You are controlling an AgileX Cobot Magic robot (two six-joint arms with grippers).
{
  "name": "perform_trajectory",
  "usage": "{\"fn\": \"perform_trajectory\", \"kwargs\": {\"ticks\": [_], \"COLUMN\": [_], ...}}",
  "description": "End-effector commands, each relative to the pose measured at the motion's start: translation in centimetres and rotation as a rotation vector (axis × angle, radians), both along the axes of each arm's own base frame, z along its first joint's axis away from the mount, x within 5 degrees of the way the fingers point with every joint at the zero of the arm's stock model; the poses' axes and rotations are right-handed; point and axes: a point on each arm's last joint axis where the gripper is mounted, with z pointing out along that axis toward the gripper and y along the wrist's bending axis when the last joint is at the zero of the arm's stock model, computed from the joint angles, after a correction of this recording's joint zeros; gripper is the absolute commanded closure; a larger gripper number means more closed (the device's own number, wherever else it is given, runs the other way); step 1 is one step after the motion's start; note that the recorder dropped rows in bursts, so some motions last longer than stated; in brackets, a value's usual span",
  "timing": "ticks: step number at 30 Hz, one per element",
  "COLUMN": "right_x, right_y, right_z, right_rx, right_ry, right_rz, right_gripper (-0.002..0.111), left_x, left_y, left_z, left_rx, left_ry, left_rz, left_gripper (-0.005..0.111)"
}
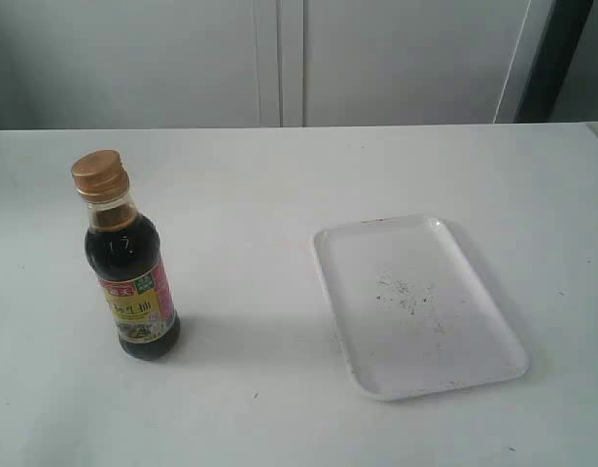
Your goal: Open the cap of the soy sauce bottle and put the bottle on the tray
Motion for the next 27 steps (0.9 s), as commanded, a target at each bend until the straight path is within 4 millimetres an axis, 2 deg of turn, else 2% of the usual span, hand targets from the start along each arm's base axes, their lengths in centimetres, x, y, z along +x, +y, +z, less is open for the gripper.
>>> {"fn": "perform_trajectory", "kwargs": {"ticks": [1, 3, 8, 13, 20, 24, 25, 27], "right_x": [0.0, 0.0, 0.0, 0.0, 0.0, 0.0, 0.0, 0.0], "right_y": [0.0, 0.0, 0.0, 0.0, 0.0, 0.0, 0.0, 0.0], "right_z": [0.0, 0.0, 0.0, 0.0, 0.0, 0.0, 0.0, 0.0], "right_rx": [0.004, 0.004, 0.004, 0.004, 0.004, 0.004, 0.004, 0.004], "right_ry": [-0.007, -0.007, -0.007, -0.007, -0.007, -0.007, -0.007, -0.007], "right_rz": [-0.006, -0.006, -0.006, -0.006, -0.006, -0.006, -0.006, -0.006], "right_gripper": [0.108, 0.108, 0.108, 0.108, 0.108, 0.108, 0.108, 0.108], "left_x": [-0.1, -0.1, -0.6, 0.6, 5.2, 8.3, 9.1, 10.3], "left_y": [0.2, 0.2, 0.3, 0.1, -1.7, -2.9, -3.3, -3.9], "left_z": [1.1, 1.3, 4.5, 6.8, 10.2, 11.1, 11.2, 11.4], "left_rx": [-0.045, -0.046, -0.044, 0.004, 0.079, 0.091, 0.096, 0.087], "left_ry": [-0.131, -0.146, -0.223, -0.193, -0.219, -0.184, -0.177, -0.195], "left_rz": [0.021, 0.023, 0.021, 0.021, -0.134, -0.239, -0.270, -0.331], "left_gripper": [0.107, 0.107, 0.107, 0.107, 0.107, 0.107, 0.104, 0.091]}}
